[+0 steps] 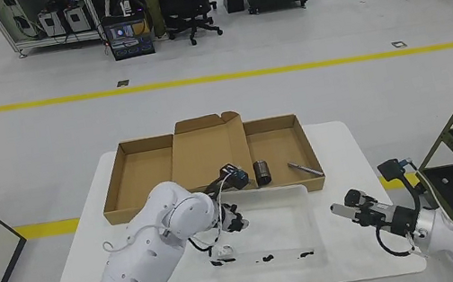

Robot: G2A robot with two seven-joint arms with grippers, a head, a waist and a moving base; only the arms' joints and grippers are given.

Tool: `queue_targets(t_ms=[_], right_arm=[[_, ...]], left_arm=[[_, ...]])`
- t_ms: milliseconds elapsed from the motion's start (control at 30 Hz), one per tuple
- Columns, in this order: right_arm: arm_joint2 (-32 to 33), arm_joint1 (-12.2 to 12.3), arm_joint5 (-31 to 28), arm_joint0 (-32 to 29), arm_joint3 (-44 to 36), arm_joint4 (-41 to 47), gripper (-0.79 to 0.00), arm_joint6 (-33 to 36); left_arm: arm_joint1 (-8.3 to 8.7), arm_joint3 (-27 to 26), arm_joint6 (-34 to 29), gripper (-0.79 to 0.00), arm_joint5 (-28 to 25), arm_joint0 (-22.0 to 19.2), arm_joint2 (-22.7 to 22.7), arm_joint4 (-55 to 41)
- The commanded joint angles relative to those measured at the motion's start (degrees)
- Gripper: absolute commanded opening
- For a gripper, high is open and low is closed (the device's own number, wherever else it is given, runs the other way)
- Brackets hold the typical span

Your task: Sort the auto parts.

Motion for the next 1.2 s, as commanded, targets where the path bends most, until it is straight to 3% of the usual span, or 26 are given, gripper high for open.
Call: queue_targets(t_ms=[0, 233, 567, 800, 1167], right_arm=[[0.00, 0.00, 0.00, 0.00, 0.00, 0.00, 0.000, 0.00], [0.00, 0.00, 0.00, 0.00, 0.00, 0.00, 0.000, 0.00], [0.00, 0.00, 0.00, 0.00, 0.00, 0.00, 0.000, 0.00], [0.00, 0.00, 0.00, 0.00, 0.00, 0.00, 0.000, 0.00], [0.00, 0.00, 0.00, 0.00, 0.00, 0.00, 0.000, 0.00]], left_arm=[[-0.18, 0.77, -0.38, -0.440, 0.87, -0.34, 0.99, 1.32], [-0.71, 2.50, -0.77, -0.431, 3.07, -0.81, 3.97, 6.51], [-1.39, 5.69, -2.34, -0.416, 2.02, -1.57, 6.03, 7.71], [-1.51, 6.11, -5.02, -0.419, -4.52, -2.15, 7.68, 8.02], [-1.59, 5.57, -3.80, -0.459, -11.62, -2.36, 10.24, 12.66]])
